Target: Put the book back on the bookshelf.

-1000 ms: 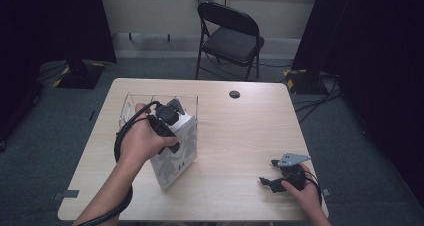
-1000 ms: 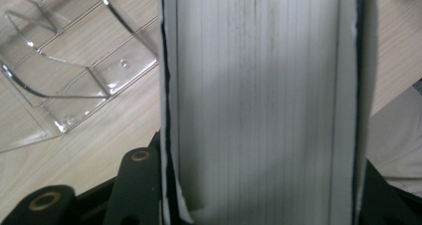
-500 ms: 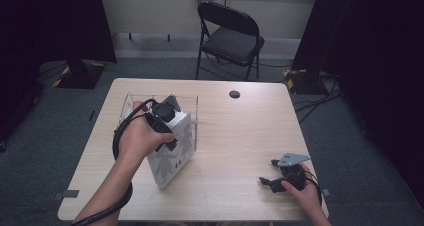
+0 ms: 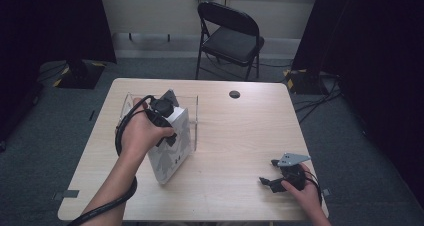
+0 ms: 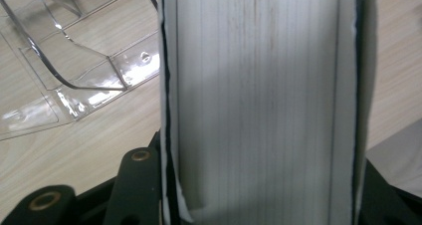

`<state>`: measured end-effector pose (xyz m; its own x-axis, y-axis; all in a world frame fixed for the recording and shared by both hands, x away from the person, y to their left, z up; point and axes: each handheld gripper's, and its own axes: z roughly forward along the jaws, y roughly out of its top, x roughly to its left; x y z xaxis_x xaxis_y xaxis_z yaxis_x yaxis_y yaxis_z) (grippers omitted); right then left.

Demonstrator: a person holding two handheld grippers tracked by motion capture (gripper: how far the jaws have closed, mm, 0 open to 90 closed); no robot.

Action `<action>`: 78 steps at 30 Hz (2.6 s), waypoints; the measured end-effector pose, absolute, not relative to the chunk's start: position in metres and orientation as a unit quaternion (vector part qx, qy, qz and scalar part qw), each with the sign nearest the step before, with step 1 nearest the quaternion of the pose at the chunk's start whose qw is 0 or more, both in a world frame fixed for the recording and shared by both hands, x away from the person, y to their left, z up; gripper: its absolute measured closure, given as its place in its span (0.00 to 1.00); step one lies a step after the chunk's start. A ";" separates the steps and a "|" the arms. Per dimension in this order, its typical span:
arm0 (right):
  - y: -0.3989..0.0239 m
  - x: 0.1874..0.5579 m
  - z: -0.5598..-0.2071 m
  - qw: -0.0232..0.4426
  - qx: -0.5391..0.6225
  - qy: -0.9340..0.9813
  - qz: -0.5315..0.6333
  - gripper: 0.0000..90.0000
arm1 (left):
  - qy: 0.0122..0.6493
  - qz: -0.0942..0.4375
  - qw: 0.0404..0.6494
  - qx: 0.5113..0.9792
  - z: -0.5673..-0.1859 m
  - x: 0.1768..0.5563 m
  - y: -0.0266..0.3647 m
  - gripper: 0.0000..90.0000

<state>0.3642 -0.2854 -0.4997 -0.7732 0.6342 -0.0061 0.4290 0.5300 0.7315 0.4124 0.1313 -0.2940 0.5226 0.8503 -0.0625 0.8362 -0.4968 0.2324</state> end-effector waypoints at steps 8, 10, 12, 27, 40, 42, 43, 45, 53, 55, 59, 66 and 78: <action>-0.285 0.364 -0.500 0.137 0.307 0.864 0.375 0.15 | 0.504 0.038 0.125 0.854 -0.293 0.417 0.128 0.59; -0.285 0.364 -0.500 0.136 0.307 0.864 0.375 0.15 | 0.500 0.041 0.118 0.857 -0.292 0.419 0.128 0.59; -0.285 0.364 -0.500 0.136 0.307 0.864 0.375 0.15 | 0.500 0.040 0.119 0.857 -0.292 0.420 0.127 0.59; -0.285 0.364 -0.500 0.136 0.307 0.864 0.375 0.15 | 0.505 0.042 0.124 0.853 -0.292 0.431 0.122 0.59; -0.286 0.364 -0.500 0.137 0.307 0.864 0.375 0.15 | 0.520 0.046 0.127 0.844 -0.292 0.439 0.121 0.59; -0.286 0.364 -0.500 0.137 0.307 0.864 0.375 0.15 | 0.518 0.046 0.128 0.844 -0.293 0.441 0.120 0.59; -0.285 0.364 -0.500 0.135 0.307 0.864 0.376 0.15 | 0.520 0.044 0.126 0.844 -0.293 0.441 0.120 0.59; -0.285 0.364 -0.500 0.136 0.307 0.864 0.376 0.15 | 0.509 0.044 0.125 0.850 -0.293 0.443 0.120 0.59; -0.285 0.364 -0.500 0.136 0.307 0.864 0.375 0.15 | 0.551 0.048 0.127 0.823 -0.293 0.445 0.117 0.59; -0.285 0.364 -0.500 0.136 0.307 0.864 0.376 0.15 | 0.556 0.044 0.129 0.820 -0.292 0.446 0.118 0.59; -0.285 0.364 -0.500 0.137 0.307 0.864 0.375 0.15 | 0.558 0.045 0.130 0.818 -0.292 0.448 0.118 0.59; -0.286 0.364 -0.500 0.136 0.306 0.864 0.375 0.15 | 0.565 0.047 0.128 0.814 -0.290 0.451 0.115 0.59; -0.285 0.364 -0.500 0.136 0.307 0.864 0.375 0.15 | 0.574 0.049 0.126 0.808 -0.292 0.459 0.111 0.59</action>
